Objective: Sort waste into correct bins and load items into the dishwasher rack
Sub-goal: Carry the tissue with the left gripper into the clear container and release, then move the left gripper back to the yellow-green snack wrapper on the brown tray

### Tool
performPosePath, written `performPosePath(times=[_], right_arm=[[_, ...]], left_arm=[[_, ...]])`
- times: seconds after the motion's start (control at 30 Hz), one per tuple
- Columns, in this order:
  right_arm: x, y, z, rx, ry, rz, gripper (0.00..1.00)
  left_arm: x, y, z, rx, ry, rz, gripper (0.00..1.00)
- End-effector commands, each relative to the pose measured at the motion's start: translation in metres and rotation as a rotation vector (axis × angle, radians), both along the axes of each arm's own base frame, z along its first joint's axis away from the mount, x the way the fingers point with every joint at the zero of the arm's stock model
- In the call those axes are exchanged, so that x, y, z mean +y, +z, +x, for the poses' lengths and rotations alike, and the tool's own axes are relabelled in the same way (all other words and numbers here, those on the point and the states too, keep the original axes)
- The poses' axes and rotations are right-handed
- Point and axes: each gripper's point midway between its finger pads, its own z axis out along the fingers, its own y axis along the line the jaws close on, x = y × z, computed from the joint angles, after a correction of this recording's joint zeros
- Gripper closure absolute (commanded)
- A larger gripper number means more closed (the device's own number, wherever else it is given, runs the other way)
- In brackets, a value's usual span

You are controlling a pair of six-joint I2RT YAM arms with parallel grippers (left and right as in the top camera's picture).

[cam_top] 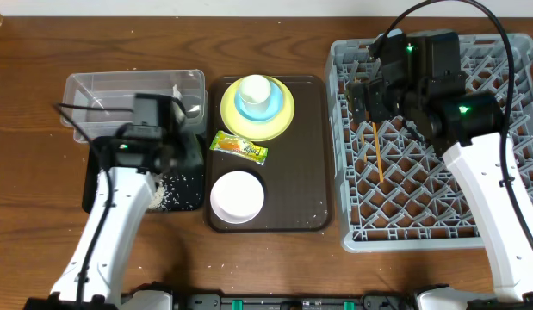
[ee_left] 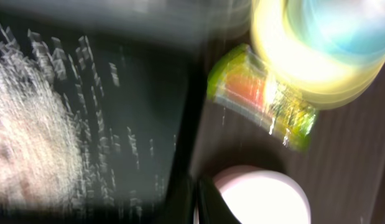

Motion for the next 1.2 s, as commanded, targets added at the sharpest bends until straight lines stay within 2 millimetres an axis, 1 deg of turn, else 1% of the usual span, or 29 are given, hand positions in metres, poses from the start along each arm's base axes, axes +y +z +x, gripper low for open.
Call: performPosePath(times=[0.0, 0.1, 0.17, 0.23, 0.37, 0.63, 0.9, 1.0, 1.07, 1.17], right_arm=[[-0.001, 0.001, 0.002, -0.001, -0.013, 0.006, 0.01], [-0.001, 0.001, 0.002, -0.001, -0.013, 0.007, 0.01], [-0.001, 0.001, 0.002, -0.001, -0.013, 0.006, 0.01], [-0.001, 0.001, 0.002, -0.001, -0.013, 0.007, 0.02], [-0.001, 0.001, 0.002, -0.001, -0.013, 0.007, 0.01], [-0.001, 0.001, 0.002, -0.001, -0.013, 0.007, 0.01], [-0.001, 0.001, 0.002, -0.001, -0.013, 0.007, 0.01], [-0.001, 0.001, 0.002, -0.001, -0.013, 0.006, 0.01], [-0.001, 0.001, 0.002, -0.001, -0.013, 0.007, 0.01], [-0.001, 0.001, 0.002, -0.001, -0.013, 0.007, 0.01]], left_arm=[[-0.014, -0.024, -0.027, 0.117, -0.036, 0.000, 0.94], [-0.020, -0.043, -0.045, 0.171, -0.070, 0.036, 0.94], [-0.016, -0.053, -0.054, 0.190, -0.056, 0.093, 0.94], [-0.013, -0.060, -0.058, 0.191, -0.051, 0.143, 0.94], [-0.010, -0.066, -0.058, 0.167, -0.064, 0.204, 0.94], [-0.020, -0.068, -0.056, 0.154, -0.098, 0.203, 0.94], [-0.021, -0.079, -0.061, 0.201, -0.111, 0.215, 0.94], [-0.028, -0.081, -0.063, 0.218, -0.122, 0.175, 0.93], [-0.039, -0.081, -0.065, 0.227, -0.138, 0.115, 0.93], [-0.061, -0.079, -0.067, 0.238, -0.171, -0.009, 0.94]])
